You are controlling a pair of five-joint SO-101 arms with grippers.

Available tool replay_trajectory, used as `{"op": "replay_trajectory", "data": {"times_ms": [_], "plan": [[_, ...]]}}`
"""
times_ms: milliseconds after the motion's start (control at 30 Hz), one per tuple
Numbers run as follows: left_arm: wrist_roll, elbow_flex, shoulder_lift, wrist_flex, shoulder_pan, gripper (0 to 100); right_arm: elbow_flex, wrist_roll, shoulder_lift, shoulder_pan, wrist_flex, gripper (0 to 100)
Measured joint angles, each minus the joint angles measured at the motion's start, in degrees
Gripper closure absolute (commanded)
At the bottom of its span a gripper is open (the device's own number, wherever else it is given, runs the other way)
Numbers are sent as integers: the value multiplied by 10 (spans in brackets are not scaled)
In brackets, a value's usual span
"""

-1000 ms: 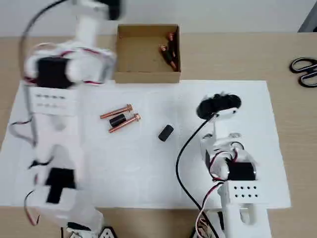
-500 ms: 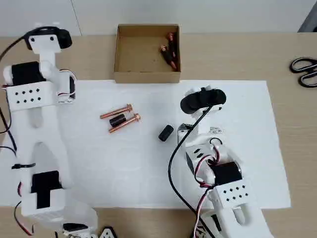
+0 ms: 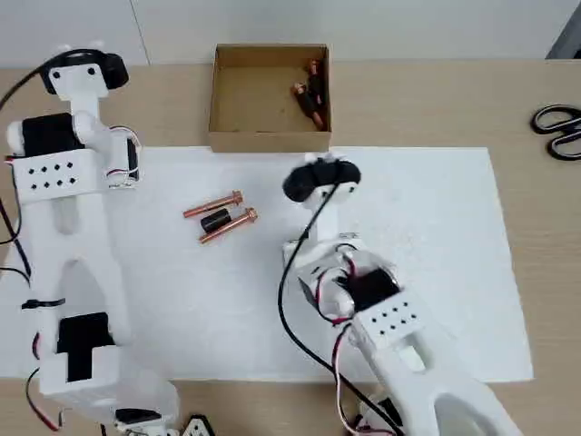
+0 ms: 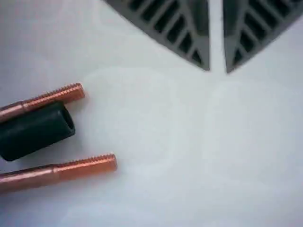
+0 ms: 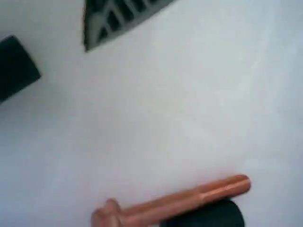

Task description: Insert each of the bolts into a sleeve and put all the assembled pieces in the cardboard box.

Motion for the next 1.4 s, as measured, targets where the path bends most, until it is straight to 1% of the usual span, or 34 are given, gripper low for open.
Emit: {"op": "replay_trajectory", "data": {"times_ms": [167, 333, 467, 567, 800, 1067, 1200, 1400], "plan": [[-1, 0, 0, 0, 0, 991, -156, -88, 57, 14, 119, 755], [-1, 0, 0, -2, 0, 991, -293, -187, 177, 25, 240, 754], [-1, 0, 0, -2, 0, 991, -371, -229, 266, 28, 286, 754], [-1, 0, 0, -2, 0, 991, -418, -250, 304, 26, 316, 754], [-1, 0, 0, -8, 0, 991, -468, -295, 375, 26, 324, 754], [-1, 0, 0, -8, 0, 991, -492, -295, 469, 26, 324, 754], [-1, 0, 0, -8, 0, 991, -494, -295, 494, 25, 297, 755], [-1, 0, 0, -8, 0, 991, -494, -295, 516, -4, 267, 756]]}}
